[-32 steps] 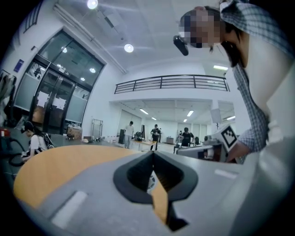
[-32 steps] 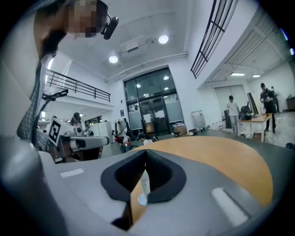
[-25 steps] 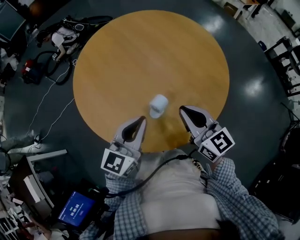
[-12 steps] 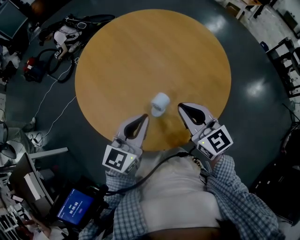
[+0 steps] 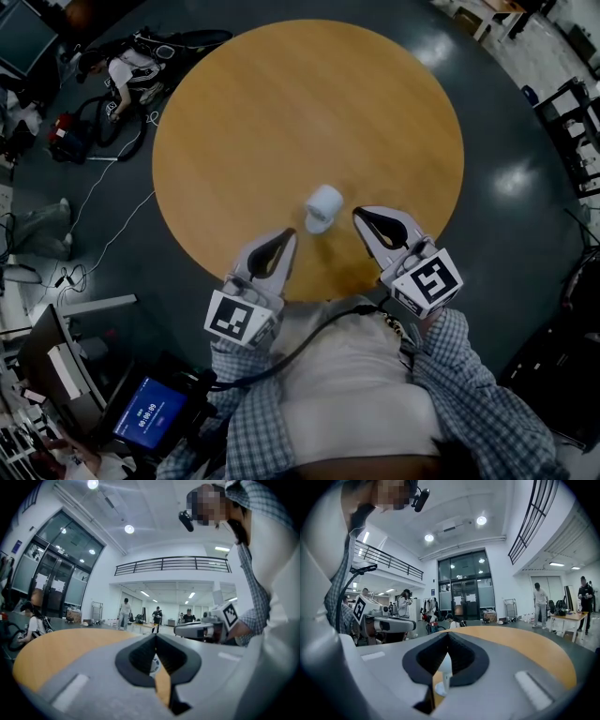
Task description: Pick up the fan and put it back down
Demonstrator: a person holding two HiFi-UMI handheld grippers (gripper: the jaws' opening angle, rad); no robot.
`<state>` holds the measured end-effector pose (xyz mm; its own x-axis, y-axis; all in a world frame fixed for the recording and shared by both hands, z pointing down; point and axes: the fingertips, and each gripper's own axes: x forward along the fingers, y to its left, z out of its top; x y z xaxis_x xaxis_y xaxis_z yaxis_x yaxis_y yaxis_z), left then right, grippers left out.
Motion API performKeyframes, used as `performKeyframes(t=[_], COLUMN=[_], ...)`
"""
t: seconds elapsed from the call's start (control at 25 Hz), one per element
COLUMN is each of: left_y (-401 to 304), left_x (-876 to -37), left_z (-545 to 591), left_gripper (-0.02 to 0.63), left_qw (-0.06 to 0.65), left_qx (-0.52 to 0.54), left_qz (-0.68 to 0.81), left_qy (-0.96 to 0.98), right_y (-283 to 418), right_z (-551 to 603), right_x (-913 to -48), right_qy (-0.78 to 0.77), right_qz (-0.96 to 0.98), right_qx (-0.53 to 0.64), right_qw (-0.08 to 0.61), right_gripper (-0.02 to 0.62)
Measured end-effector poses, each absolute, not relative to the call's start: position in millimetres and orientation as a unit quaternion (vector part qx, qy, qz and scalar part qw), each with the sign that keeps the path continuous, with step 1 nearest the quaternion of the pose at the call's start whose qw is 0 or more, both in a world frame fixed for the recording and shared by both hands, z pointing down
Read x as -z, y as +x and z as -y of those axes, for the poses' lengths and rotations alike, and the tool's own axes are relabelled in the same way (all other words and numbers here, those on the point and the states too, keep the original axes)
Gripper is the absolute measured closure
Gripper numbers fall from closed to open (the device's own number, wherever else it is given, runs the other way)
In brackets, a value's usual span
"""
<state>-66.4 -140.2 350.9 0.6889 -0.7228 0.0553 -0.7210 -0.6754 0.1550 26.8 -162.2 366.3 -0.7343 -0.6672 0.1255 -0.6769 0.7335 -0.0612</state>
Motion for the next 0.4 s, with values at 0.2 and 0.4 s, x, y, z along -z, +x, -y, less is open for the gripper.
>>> performKeyframes(t=[0.2,0.4], left_y=[-65.6,-70.5], left_x=[-351.1,-350.3], left_z=[141.8,138.6], left_gripper=[0.606,0.606], left_qw=[0.083,0.083], left_qx=[0.006,0.004], left_qz=[0.394,0.395], left_qy=[0.915,0.915], right_y=[31.3,30.7], right_z=[163.2,161.7], right_x=[-370.9,-372.6], right_qy=[0.363,0.365], right_qz=[0.929,0.927], right_qx=[-0.056,-0.070], right_qw=[0.056,0.056], right_gripper=[0.592,0.592])
